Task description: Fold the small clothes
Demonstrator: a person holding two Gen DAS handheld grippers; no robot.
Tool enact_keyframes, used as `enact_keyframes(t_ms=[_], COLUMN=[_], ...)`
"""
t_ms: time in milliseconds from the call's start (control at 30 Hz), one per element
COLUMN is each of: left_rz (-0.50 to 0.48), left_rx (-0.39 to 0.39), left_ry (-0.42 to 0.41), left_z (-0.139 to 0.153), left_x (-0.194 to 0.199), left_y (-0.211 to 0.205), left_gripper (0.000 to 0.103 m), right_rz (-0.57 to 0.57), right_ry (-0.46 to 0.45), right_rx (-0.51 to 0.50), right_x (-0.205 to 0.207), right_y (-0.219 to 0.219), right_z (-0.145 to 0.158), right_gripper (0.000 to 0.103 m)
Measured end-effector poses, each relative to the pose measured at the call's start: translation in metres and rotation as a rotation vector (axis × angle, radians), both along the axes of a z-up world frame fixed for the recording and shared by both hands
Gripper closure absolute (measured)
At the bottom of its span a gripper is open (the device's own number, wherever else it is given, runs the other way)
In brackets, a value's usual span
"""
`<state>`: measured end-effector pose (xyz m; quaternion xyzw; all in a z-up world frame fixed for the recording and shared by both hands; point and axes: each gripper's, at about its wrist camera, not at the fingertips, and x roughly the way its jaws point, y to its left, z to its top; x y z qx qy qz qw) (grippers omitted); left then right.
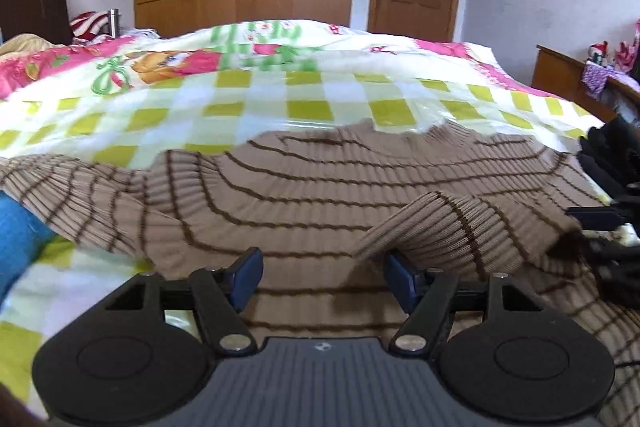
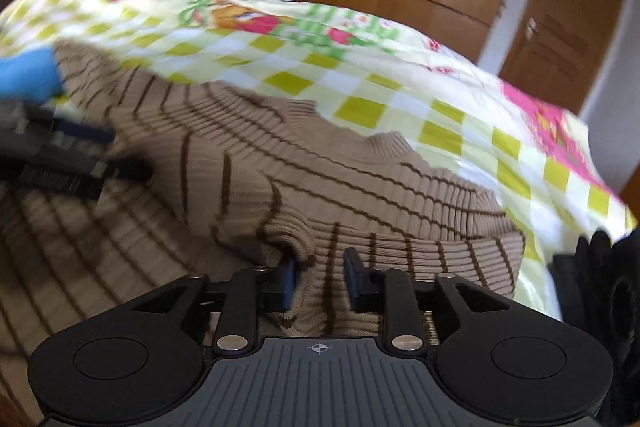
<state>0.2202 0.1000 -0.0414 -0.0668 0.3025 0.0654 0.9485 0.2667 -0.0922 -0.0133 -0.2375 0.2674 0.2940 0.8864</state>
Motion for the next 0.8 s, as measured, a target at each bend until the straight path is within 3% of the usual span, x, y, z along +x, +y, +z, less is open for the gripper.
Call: enact_keyframes(t_ms=[133,267,400,433,467,533,633,700,800], left_rz=[-0.04,-0.173,-0.263,-0.282,-0.298,-0.301,-0.318,-0.335,-0.323], left_rx=[-0.07,-0.046,0.017,0.047,0.083,0.156,0.232,0.25,0.269], left_ry=[0.018,0.026,0.025,0.022,0.016,-0.005,-0.06,-0.073,-0.078], left_z=[0.001,0.006,0.01,0.011,0.012,0.013,0.015,0.014,0.011], left_x=[0.0,-0.006,-0.015,-0.019,-0.024,-0.03,-0.026,-0.014,0.007], left_y=[0.009,0.003,-0.008,-0.012,-0.016,-0.025,-0.043,-0.053,-0.064], left_gripper=[0.023,0.022,0.019,0.017,0.016,0.011,0.008,0.008,0.008], right_rz=[0.063,0.102,0.13,0.127,0.112,0.036,-0.066,-0.102,-0.112], right_ry=[0.01,-0.077,-0.092,-0.094,-0.06,0.089,0.279,0.33,0.329], right_rx=[-0.024,-0.082,-0.06,-0.052,-0.027,0.095,0.28,0.351,0.381], right_x=[-0.002,-0.012,-0.009,-0.008,-0.002,0.02,0.048,0.058,0.062], right_y=[0.008,0.017,0.029,0.031,0.032,0.027,0.012,0.004,-0.004], right_z=[-0.004,-0.009,-0.007,-0.005,-0.002,0.011,0.028,0.037,0.048], right_gripper=[0.068,0.068,0.068,0.074,0.074,0.084,0.09,0.091,0.092])
